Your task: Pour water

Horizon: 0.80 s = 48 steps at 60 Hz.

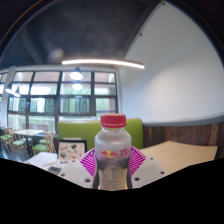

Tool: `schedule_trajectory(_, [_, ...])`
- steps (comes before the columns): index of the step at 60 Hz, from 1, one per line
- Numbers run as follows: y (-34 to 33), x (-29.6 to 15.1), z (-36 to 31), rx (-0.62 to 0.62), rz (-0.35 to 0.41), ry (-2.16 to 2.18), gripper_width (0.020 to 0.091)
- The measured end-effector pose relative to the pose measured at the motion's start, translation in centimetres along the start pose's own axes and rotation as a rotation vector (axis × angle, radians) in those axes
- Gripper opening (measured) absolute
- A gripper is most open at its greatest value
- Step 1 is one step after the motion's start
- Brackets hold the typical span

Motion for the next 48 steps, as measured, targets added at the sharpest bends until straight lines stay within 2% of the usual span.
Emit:
schedule_trajectory(7, [-1.0,5.3,2.7,0.009,-0.102,-0.001,0.0371])
schedule_trajectory(8, [0.7,5.9,2.5,0.006,-0.115,0.006,0.0372])
schedule_trajectory(14, [0.0,7.8,1.8,-0.031,-0.144,0.026,0.0372])
schedule_trajectory(15, [1.8,8.4,1.4,-0.031,-0.153,0.025,0.0371])
schedule_trajectory(21, [2.6,11.1,0.8,-0.037,-0.215,-0.014,0.0370])
schedule_trajectory(23, [2.1,11.5,1.1,-0.034,-0.234,-0.045,0.0389])
schedule_trajectory(24, [2.1,10.8,1.0,-0.032,-0.205,-0.044,0.0373])
schedule_trajectory(38, [2.2,11.1,1.0,-0.012,-0.188,-0.071,0.0380])
schedule_trajectory(45, [2.9,11.3,1.0,-0.016,-0.179,-0.082,0.0543])
schedule_trajectory(48, [2.5,12.0,1.3,-0.013,-0.226,-0.090,0.0680])
Point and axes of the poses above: the point between the fingertips, and its own axes, seen from behind it with the camera up: z to the right, x down, y forward, the way the camera looks, the point moved 5 cm from there along -y, backward, against the way the camera looks, and after that the axes turned 9 degrees about x, right-handed, at the moved point
